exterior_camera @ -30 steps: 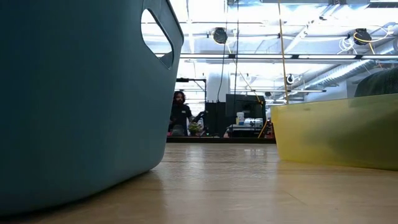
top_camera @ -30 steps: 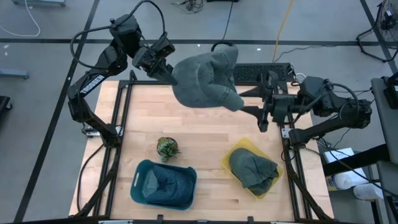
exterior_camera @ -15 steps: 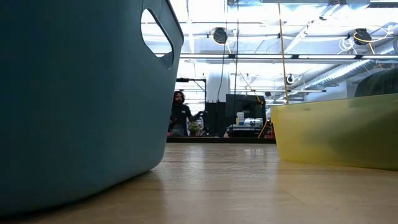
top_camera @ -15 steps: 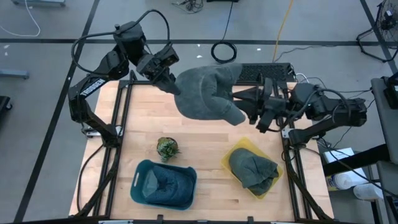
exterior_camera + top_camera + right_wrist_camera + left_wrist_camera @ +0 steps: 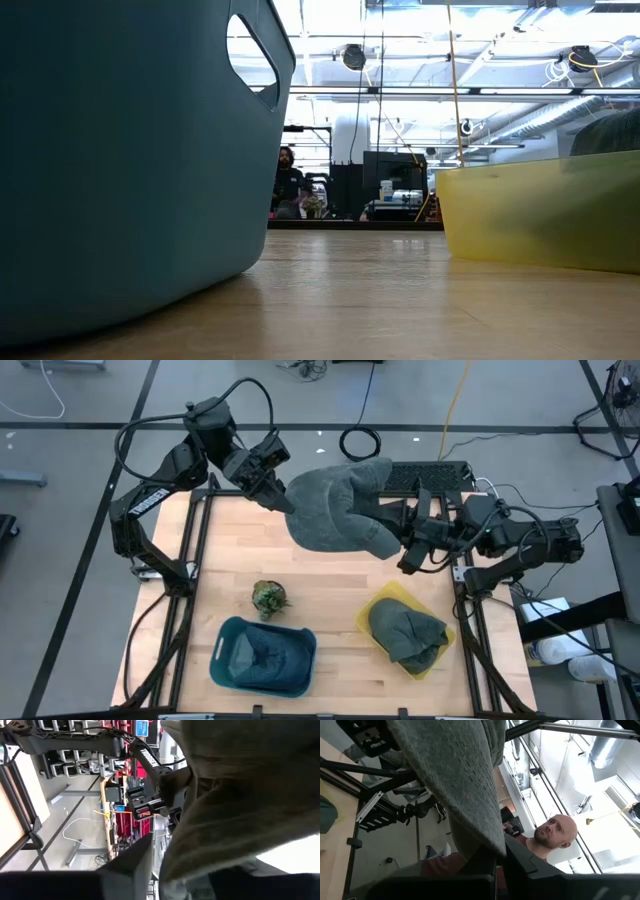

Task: Pick & Place hat
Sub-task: Put the black cap into the yellow bin

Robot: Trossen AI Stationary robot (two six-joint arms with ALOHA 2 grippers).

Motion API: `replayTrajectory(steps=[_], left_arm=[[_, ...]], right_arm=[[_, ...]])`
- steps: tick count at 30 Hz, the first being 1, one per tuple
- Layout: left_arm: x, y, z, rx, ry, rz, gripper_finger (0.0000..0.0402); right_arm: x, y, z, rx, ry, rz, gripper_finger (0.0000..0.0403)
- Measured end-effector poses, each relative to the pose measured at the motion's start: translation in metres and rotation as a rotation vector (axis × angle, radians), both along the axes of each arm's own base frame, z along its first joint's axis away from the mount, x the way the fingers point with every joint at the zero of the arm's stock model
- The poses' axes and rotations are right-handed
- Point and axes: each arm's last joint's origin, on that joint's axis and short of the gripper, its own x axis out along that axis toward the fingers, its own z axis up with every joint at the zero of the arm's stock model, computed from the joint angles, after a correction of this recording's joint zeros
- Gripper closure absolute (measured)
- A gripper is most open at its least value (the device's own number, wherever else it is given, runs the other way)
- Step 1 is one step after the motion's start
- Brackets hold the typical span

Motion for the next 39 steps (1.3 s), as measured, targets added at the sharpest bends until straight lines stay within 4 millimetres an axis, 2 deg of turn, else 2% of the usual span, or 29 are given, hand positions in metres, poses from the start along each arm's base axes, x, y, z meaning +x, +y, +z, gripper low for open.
replayTrajectory(steps=[2,6,7,24,32,39], left_arm=[[0.000,-0.001,0.000,0.000,0.001,-0.005,0.0391],[0.001,-0.003,0.000,0.000,0.001,-0.012,0.0391],[0.001,-0.003,0.000,0.000,0.001,-0.012,0.0391],[0.001,-0.001,-0.001,0.021,-0.019,0.026,0.0369],[0.000,0.006,0.000,0.080,-0.074,0.086,0.0366],[0.000,0.006,0.000,0.123,-0.114,0.083,0.0365]], right_arm=[[0.001,0.000,-0.001,0.000,0.004,-0.006,0.0276],[0.000,0.000,0.000,0.006,0.002,-0.027,0.0375],[-0.001,0.001,0.000,0.007,0.001,-0.032,0.0387],[-0.032,0.031,0.014,0.001,-0.046,-0.146,0.0400],[-0.050,0.042,0.035,-0.008,-0.205,-0.198,0.0400],[-0.071,0.038,0.051,0.086,-0.355,-0.184,0.0401]])
